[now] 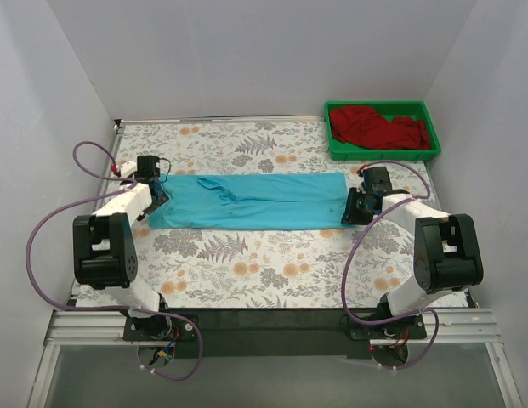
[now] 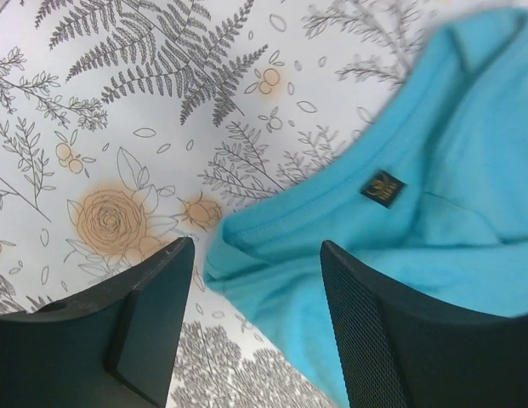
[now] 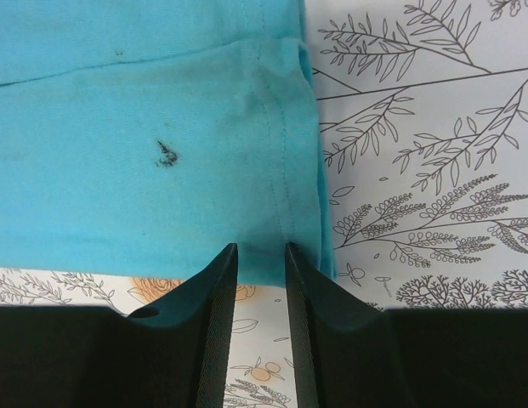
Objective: Fold and stack the t-shirts
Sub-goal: Fold the tshirt
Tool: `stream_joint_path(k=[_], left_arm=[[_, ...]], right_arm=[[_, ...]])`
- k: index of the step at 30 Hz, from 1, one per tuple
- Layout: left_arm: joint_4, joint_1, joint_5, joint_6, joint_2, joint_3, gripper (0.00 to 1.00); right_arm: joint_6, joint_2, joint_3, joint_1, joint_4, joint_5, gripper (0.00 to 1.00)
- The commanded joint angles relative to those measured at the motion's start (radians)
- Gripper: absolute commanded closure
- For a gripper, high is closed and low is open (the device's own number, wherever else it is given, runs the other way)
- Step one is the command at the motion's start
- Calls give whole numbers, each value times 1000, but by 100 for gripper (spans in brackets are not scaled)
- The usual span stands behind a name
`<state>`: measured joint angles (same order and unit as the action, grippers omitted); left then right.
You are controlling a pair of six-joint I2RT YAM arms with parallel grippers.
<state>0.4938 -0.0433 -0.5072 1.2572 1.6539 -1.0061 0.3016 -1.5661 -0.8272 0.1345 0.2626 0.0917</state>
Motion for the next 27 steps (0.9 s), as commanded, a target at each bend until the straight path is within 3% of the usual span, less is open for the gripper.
stream_joint_path(k=[1, 9, 19, 27], left_arm=[[9, -7, 73, 71, -173, 33, 43], [-47, -99, 208, 174, -227, 182, 47], [-136, -130, 254, 157, -191, 267, 52], [-176, -139, 233, 123, -137, 267, 63]], right_arm=[[-32, 9, -13, 13, 55, -23, 68], [-36, -3, -16, 22, 52, 8, 68], [-45, -6, 8, 20, 40, 20, 68], [-50, -15, 11, 22, 40, 6, 69]])
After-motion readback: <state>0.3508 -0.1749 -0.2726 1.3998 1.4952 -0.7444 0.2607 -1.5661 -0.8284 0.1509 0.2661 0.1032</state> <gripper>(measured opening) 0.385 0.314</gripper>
